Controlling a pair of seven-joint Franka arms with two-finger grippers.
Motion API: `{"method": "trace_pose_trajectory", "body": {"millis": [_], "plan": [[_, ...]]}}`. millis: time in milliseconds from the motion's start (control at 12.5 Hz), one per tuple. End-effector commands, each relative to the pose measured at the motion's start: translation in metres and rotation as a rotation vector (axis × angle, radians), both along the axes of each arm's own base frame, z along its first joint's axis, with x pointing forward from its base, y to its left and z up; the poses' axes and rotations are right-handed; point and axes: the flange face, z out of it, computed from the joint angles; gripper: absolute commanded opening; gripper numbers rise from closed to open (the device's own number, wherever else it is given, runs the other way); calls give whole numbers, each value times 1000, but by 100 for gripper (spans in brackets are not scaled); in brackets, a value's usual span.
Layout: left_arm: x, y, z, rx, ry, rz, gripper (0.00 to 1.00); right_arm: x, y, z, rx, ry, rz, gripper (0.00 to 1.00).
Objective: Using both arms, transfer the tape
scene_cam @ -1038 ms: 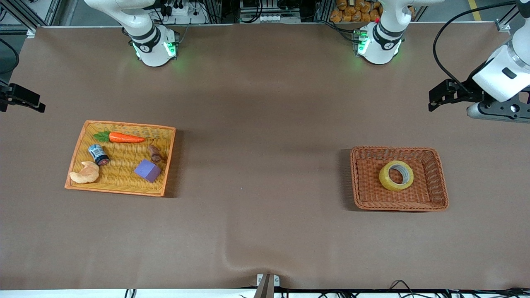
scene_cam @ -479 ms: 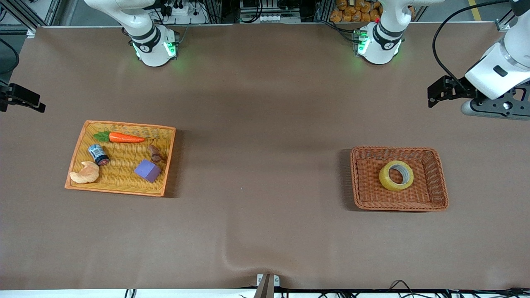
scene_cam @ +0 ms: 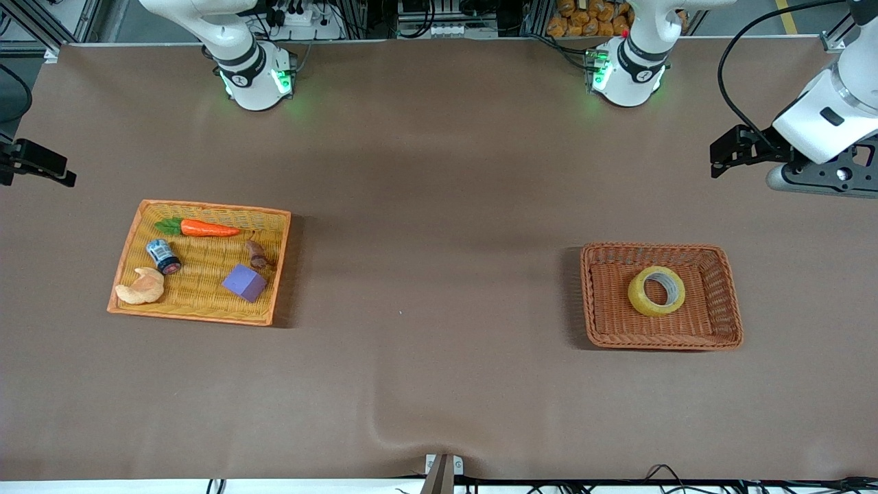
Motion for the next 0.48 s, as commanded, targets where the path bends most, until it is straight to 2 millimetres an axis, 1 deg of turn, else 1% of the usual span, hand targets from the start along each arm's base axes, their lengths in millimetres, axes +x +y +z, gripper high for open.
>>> {"method": "trace_pose_trajectory", "body": {"millis": [0,80,160,399], "plan": [[-6,0,7,-25,3,18,100,6,5,-3,16,1,-14,100],[-6,0,7,-28,3,23,100,7,7,-3,39,0,-14,100],[-7,0,7,-29,2,23,100,7,4,-3,63,-4,-21,100],[-6,0,7,-29,2,24,100,6,4,-2,48,-2,-15,100]]}}
